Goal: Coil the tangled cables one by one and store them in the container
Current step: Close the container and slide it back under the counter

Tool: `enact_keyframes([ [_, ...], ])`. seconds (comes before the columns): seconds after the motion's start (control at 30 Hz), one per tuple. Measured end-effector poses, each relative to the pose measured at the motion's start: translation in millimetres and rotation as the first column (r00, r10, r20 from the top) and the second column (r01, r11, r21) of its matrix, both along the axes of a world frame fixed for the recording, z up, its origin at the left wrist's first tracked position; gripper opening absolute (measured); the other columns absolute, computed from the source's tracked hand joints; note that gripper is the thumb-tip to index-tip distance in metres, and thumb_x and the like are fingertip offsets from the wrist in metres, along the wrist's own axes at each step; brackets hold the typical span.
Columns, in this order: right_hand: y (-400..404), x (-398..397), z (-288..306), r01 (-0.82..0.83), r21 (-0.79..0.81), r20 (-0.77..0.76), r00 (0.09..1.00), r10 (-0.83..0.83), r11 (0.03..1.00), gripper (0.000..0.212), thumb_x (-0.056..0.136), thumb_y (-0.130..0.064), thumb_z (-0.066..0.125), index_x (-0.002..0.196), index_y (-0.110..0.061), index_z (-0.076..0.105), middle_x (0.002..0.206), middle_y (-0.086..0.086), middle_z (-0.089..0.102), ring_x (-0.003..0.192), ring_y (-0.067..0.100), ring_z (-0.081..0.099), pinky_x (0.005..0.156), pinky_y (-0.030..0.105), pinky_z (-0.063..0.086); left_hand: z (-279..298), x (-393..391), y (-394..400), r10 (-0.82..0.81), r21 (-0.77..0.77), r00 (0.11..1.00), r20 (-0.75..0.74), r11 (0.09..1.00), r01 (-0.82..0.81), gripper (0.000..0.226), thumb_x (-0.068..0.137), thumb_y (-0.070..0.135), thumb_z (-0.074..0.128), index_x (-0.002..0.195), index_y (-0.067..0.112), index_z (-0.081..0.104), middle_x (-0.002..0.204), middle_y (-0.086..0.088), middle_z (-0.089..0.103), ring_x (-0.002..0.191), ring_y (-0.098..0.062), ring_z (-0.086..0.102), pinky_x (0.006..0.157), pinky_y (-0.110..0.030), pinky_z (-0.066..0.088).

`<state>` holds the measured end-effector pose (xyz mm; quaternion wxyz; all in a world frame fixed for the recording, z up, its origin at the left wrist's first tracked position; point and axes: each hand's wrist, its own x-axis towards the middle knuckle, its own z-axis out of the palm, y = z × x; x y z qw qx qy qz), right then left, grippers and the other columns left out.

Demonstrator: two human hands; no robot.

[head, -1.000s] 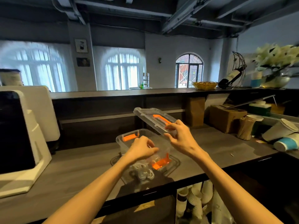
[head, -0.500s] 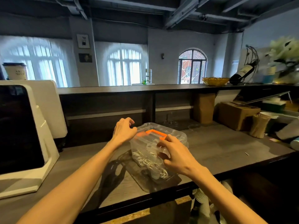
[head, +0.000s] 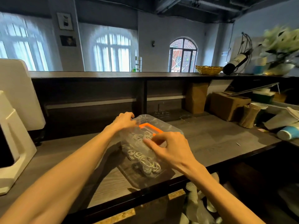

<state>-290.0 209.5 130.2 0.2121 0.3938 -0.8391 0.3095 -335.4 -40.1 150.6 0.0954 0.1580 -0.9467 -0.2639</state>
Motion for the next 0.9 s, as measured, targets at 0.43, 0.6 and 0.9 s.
enact_keyframes([
  [0.43,-21,-82,2,-0.051,0.460,0.390,0.908,-0.150,0.886,0.081,0.100,-0.067,0.037,0.164,-0.023,0.012,0.172,0.001,-0.002,0.158,0.019,-0.009,0.127,0.049,-0.001,7,64,-22,0.109,-0.314,0.988,0.113,0.947,-0.069,0.030,0.101,0.032,0.050,0.119,0.020,0.071,0.107,-0.007,0.070,0.093,-0.023,0.063,0.078,-0.041,0.051],
  [0.6,-37,-78,5,0.101,0.391,0.528,0.789,-0.313,0.915,0.113,0.083,-0.080,0.056,0.164,-0.026,-0.002,0.171,0.016,-0.003,0.156,0.044,0.001,0.123,0.066,0.012,-5,119,-22,0.235,-0.447,0.971,0.052,0.874,-0.188,0.030,0.101,0.034,0.045,0.093,0.016,0.068,0.095,-0.007,0.068,0.084,-0.026,0.065,0.077,-0.042,0.055],
  [0.9,-46,-58,-4,0.324,0.022,0.829,0.522,-0.198,0.946,0.108,0.054,-0.073,0.088,0.131,-0.003,0.058,0.124,0.017,0.065,0.106,0.034,0.067,0.083,0.050,0.063,-33,170,-40,0.395,0.811,0.909,0.136,0.482,-0.331,0.061,0.079,0.047,0.078,0.127,0.017,0.055,0.112,-0.018,0.064,0.098,-0.031,0.067,0.079,-0.039,0.059],
])
